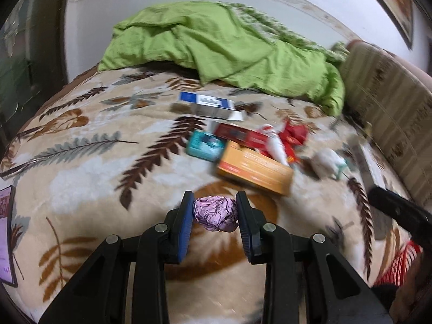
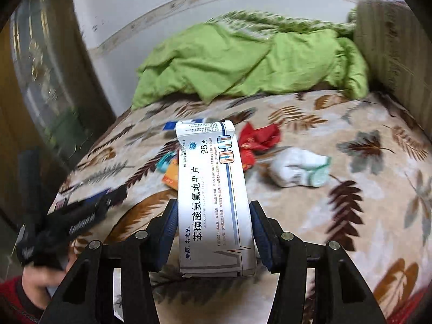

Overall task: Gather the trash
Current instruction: 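Lift the pink ball and white medicine box off the bed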

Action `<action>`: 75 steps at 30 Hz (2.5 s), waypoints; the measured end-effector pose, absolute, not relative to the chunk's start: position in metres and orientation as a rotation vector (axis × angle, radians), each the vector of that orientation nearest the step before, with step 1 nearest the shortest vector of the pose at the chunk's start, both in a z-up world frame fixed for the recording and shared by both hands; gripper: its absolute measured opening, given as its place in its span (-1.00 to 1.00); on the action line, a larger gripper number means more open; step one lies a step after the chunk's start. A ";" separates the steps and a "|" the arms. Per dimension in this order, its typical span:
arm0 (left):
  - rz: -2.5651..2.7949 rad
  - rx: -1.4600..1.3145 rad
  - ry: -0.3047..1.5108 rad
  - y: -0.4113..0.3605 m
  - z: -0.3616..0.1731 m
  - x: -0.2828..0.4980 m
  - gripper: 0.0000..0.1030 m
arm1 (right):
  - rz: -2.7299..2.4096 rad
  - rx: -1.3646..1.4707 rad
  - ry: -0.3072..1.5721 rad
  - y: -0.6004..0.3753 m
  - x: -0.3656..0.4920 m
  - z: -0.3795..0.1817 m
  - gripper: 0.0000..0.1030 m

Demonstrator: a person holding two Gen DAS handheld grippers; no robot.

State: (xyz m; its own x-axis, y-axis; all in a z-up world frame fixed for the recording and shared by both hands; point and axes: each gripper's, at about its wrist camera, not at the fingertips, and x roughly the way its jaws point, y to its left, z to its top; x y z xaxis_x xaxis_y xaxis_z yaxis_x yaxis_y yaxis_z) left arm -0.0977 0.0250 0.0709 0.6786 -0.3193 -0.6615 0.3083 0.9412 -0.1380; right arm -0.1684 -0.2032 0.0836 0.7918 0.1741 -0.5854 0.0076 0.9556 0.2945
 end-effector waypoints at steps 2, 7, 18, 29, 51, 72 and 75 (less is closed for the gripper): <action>-0.370 -0.006 0.740 0.020 0.071 -0.103 -0.41 | 0.086 0.318 0.656 -0.207 -0.166 0.081 0.09; -0.374 0.027 0.739 0.013 0.068 -0.105 -0.41 | 0.084 0.363 0.666 -0.214 -0.165 0.077 0.09; -0.377 0.049 0.734 0.009 0.065 -0.104 -0.41 | 0.090 0.341 0.669 -0.207 -0.166 0.076 0.09; -0.380 0.050 0.735 0.007 0.065 -0.104 -0.41 | 0.092 0.340 0.671 -0.207 -0.166 0.076 0.09; -0.384 0.058 0.737 0.002 0.064 -0.105 -0.41 | 0.091 0.345 0.666 -0.207 -0.167 0.078 0.09; -0.386 0.062 0.739 0.001 0.064 -0.105 -0.41 | 0.093 0.345 0.666 -0.208 -0.167 0.077 0.09; -0.384 0.060 0.738 0.002 0.064 -0.105 -0.41 | 0.093 0.348 0.663 -0.209 -0.167 0.079 0.09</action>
State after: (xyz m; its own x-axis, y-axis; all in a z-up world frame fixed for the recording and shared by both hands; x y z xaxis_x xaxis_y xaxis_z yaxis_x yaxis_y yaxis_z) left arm -0.1047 0.0016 0.0636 0.6734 -0.3203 -0.6663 0.3618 0.9288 -0.0808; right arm -0.1674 -0.2087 0.0786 0.7864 0.1942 -0.5864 0.0256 0.9382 0.3450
